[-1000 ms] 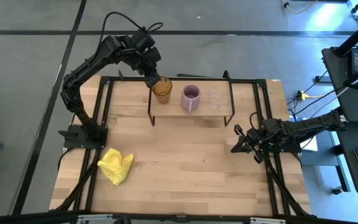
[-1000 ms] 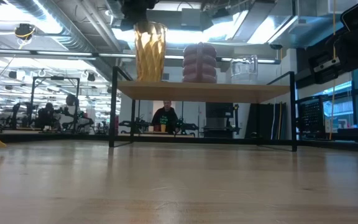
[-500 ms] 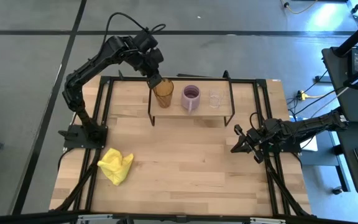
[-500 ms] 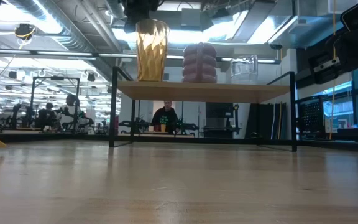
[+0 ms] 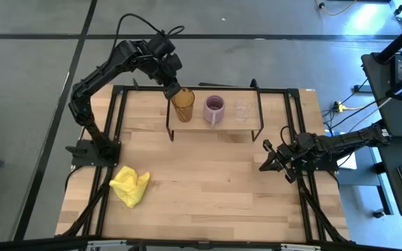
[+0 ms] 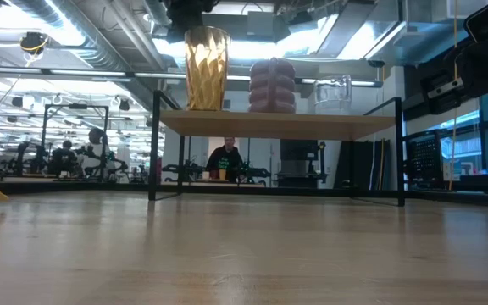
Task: Stack small to large cups/mugs on shelf
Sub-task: Put the brown glass on the shelf, then return to Home Position
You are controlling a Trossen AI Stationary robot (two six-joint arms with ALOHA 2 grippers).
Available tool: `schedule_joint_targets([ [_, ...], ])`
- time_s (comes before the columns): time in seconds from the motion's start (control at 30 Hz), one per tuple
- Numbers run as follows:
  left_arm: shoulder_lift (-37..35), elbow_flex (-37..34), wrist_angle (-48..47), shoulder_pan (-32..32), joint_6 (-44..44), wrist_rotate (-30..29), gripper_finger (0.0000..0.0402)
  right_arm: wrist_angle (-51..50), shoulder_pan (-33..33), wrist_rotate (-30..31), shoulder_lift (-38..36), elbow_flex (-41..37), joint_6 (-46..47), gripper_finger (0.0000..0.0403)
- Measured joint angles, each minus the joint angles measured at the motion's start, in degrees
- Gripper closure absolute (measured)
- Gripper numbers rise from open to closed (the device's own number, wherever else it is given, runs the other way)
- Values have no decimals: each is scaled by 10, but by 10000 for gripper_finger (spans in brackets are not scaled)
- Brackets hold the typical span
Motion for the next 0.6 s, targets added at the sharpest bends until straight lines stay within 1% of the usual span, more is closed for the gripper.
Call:
schedule_joint_targets([
  [0.27, -39, 0, -4, 6, -1, -5, 345, 0, 0, 0, 0, 0, 0, 380],
  [0.5, -107, 0, -16, 7, -23, -5, 347, 0, 0, 0, 0, 0, 0, 380],
  [0.6, -139, 0, -15, -11, -36, -4, 347, 0, 0, 0, 0, 0, 0, 380],
])
